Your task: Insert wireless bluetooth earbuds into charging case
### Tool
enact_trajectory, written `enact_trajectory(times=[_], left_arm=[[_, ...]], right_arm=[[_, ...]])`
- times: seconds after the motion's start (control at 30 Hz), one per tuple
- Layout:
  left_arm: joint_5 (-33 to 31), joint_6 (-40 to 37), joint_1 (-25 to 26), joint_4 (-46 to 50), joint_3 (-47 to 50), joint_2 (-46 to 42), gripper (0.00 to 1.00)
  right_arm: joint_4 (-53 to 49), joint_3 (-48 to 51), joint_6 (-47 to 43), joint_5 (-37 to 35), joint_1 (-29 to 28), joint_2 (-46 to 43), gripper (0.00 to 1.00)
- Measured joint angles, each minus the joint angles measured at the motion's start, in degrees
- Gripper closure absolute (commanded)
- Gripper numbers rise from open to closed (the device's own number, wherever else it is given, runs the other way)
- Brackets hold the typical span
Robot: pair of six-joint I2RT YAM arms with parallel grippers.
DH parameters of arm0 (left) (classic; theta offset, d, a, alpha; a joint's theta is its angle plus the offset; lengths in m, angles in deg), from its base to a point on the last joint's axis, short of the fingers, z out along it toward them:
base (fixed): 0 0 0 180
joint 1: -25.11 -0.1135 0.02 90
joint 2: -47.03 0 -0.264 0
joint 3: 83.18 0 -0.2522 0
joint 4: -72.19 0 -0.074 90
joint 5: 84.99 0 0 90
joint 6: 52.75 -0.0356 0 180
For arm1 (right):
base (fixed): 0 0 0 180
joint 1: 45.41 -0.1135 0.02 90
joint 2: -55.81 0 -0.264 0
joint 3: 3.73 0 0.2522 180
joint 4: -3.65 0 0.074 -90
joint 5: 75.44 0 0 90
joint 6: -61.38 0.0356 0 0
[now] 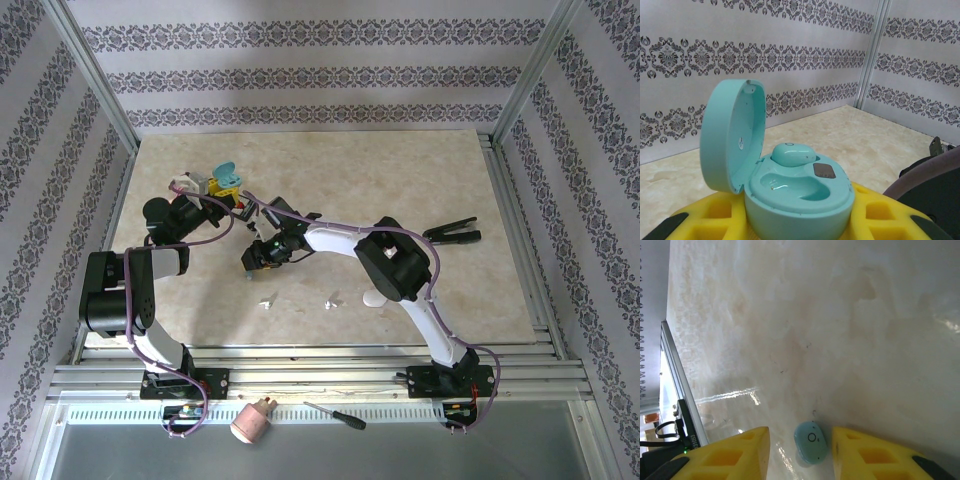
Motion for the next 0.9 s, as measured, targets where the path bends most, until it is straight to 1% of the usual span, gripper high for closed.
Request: enact_trajectory(times=[0.33, 0.5, 0.9], left_arm=[[0.0, 0.0, 0.0, 0.0, 0.0, -0.4, 0.75], [0.0, 0.0, 0.0, 0.0, 0.0, -0.6, 0.75], [0.0, 0.0, 0.0, 0.0, 0.0, -0.6, 0.75]], right_arm=[[-4.9, -1.9, -3.0, -0.2, -1.5, 0.0, 0.66], [-6.5, -2.8, -3.7, -0.1, -1.7, 0.0, 0.66], [-13.5, -11.1, -4.0, -2.3, -1.7, 3.5, 0.67]])
